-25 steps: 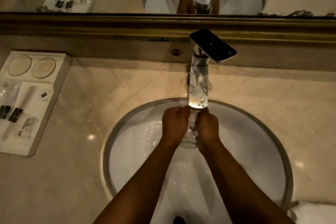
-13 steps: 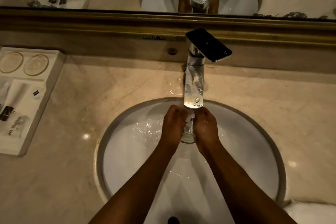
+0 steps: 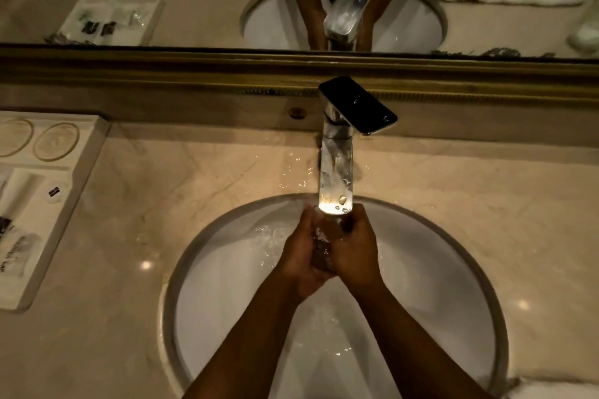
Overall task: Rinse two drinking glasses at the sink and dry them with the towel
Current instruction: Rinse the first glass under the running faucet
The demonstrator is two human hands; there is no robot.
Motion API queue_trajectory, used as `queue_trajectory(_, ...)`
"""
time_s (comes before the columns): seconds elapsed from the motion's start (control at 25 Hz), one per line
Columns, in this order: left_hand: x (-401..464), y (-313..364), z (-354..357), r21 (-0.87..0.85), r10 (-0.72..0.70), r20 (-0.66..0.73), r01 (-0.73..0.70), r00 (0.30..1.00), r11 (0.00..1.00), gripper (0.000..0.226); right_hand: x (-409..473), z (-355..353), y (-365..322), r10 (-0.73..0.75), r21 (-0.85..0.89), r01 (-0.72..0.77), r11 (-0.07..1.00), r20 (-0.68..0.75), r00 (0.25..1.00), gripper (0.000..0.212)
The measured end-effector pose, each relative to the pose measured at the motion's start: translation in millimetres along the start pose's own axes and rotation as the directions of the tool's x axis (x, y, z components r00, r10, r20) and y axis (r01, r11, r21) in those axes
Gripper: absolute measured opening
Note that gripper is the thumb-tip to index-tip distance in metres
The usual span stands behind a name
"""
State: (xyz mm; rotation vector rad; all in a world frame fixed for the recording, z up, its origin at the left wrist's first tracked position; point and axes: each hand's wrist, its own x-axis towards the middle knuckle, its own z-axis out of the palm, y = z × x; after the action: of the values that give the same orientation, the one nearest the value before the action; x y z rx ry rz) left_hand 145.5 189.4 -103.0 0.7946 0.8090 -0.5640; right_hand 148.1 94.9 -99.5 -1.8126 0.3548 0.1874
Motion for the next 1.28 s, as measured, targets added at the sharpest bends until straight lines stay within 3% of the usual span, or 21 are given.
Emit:
queue_trajectory(0.04,-0.5,-2.8,0.3,-0.013,-0.025,0.008,0.025,1.000,1.000,0.062,4.7,-1.7,-2.0,0.093,0.057,-0.093,0.994,-0.010,0.996,0.008)
queue_trajectory(0.16,-6.9,-10.1,-4.2,0.012,-0.087,0.038,0.086,0.996,0.996,0.068,16.7,-4.9,-3.2,0.280,0.127,-0.274,0.953,-0.029,0.960,0.043)
queue_trajectory(0.28,-8.3,-12.4,-11.4,0.143,-0.043,0.028,0.039,0.999,0.989,0.032,21.1,1.0,0.9,0.259,-0.028,-0.266,0.964,-0.144,0.955,0.056)
queue_trajectory(0.4,-6.7,-9.3,-13.6,0.335,0.061,-0.067,-0.035,0.996,0.942,0.037,17.4,9.5,3.2,0.210,-0.206,-0.245,0.947,-0.175,0.962,0.055)
queue_trajectory(0.52,-10.1,-8.5,-8.2,0.376,0.187,-0.095,-0.139,0.978,0.916,0.034,17.4,11.3,9.1,0.228,-0.198,-0.242,0.950,-0.092,0.969,0.043)
queue_trajectory(0.64,-7.8,-8.0,-8.7,0.397,0.352,-0.244,-0.238,0.903,0.886,0.024,8.4,6.2,8.0,0.291,0.048,-0.298,0.953,0.119,0.949,0.020)
queue_trajectory(0.72,-2.9,-2.1,-9.9,0.439,0.418,-0.335,-0.252,0.845,0.862,0.020,-2.9,1.0,6.6,0.230,0.141,-0.273,0.951,0.264,0.937,0.015)
queue_trajectory(0.84,4.1,3.7,-3.8,0.436,0.331,-0.388,-0.145,0.860,0.888,0.025,-9.7,-7.3,12.1,0.084,0.126,-0.128,0.984,0.309,0.947,0.013)
queue_trajectory(0.96,5.2,4.2,-4.5,0.386,0.161,-0.314,-0.030,0.936,0.922,0.024,-8.1,-16.1,13.2,-0.002,0.073,-0.022,0.997,0.324,0.946,0.011)
queue_trajectory(1.08,3.2,12.3,-14.2,0.396,0.028,-0.211,0.059,0.977,0.916,0.031,-8.9,-25.1,14.4,-0.023,-0.030,0.040,0.999,0.431,0.902,0.023)
queue_trajectory(1.16,-1.5,16.4,-14.2,0.425,0.000,-0.130,0.055,0.992,0.904,0.033,-12.5,-24.7,9.8,-0.007,0.094,-0.033,0.995,0.397,0.918,0.008)
queue_trajectory(1.2,-4.3,15.0,-10.6,0.440,0.020,-0.098,0.026,0.995,0.898,0.033,-12.3,-22.5,6.5,0.021,0.120,-0.060,0.991,0.304,0.953,0.010)
queue_trajectory(1.28,-6.7,2.8,-1.3,0.453,0.166,-0.089,-0.109,0.982,0.885,0.029,-8.7,-13.5,1.8,0.079,0.049,-0.082,0.995,0.061,0.995,0.030)
